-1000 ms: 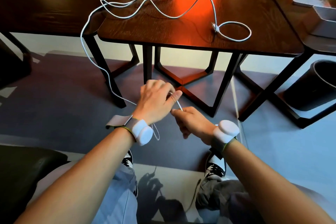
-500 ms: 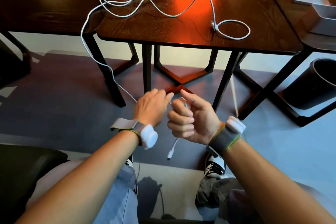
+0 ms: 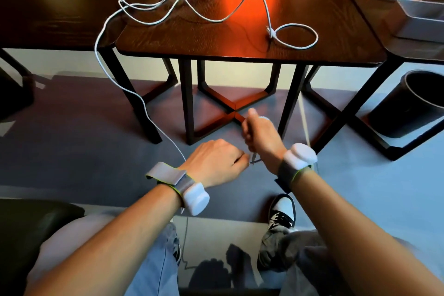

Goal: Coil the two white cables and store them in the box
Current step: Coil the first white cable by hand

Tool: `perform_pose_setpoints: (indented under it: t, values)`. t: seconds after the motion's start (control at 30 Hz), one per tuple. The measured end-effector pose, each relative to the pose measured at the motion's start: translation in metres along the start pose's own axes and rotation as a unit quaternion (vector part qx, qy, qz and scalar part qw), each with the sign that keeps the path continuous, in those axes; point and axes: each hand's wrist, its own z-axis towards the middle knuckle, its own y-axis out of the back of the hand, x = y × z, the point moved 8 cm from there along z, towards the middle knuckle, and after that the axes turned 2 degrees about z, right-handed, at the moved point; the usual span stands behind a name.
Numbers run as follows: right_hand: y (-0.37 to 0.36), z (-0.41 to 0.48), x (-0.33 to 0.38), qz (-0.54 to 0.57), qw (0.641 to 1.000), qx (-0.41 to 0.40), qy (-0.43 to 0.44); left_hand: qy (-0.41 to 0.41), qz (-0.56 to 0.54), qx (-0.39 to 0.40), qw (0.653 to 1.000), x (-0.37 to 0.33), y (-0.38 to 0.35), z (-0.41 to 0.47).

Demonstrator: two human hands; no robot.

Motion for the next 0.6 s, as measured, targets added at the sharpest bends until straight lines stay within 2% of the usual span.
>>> perform_pose_setpoints:
  t: [0.07,0.2,0.3,0.43,0.5,0.6]
  values:
    - [-0.018,-0.003,-0.006,-0.136,0.989,0.060,0.015,0.005,0.013,-0.019,1.000,0.007,0.011,-0.001]
    - [-0.024,-0.011,-0.008,-0.262,0.955,0.134,0.026,0.036,-0.027,-0.042,0.998,0.039,0.035,-0.003]
    - [-0.032,-0.025,-0.014,-0.195,0.954,0.225,-0.033,0.034,-0.151,-0.064,0.986,0.064,0.051,-0.005]
    - [-0.047,-0.039,-0.002,-0.067,0.953,0.293,-0.037,0.040,-0.267,-0.117,0.956,0.070,0.060,-0.005]
    - [-0.058,-0.048,-0.001,0.033,0.936,0.339,-0.087,0.038,-0.320,-0.149,0.935,0.062,0.061,-0.004]
    - [-0.070,-0.061,-0.003,0.127,0.901,0.391,-0.139,0.007,-0.382,-0.122,0.916,0.040,0.052,0.000]
